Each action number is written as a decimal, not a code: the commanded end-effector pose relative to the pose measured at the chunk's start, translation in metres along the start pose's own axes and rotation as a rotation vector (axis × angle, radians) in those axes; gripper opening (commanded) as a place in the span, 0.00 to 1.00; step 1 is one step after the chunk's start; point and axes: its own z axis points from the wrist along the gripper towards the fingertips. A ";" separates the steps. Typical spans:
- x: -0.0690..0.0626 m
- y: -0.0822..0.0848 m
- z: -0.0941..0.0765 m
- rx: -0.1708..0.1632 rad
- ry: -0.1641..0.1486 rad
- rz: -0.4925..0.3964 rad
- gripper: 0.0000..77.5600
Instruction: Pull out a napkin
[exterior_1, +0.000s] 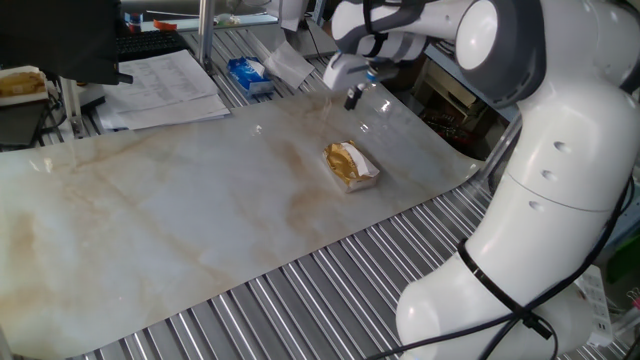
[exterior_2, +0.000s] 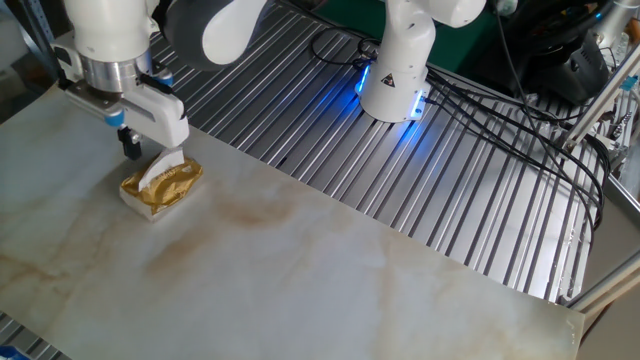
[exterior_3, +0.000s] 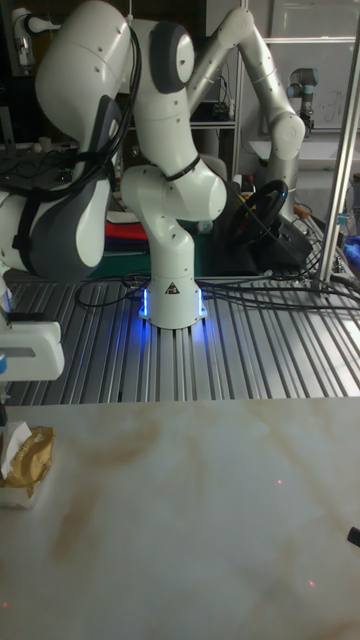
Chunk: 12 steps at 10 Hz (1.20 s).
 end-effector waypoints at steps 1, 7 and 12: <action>0.013 -0.011 0.009 0.002 0.033 -0.018 0.00; 0.037 -0.022 0.023 0.002 0.042 -0.028 0.00; 0.050 -0.036 0.031 0.002 0.038 -0.033 0.00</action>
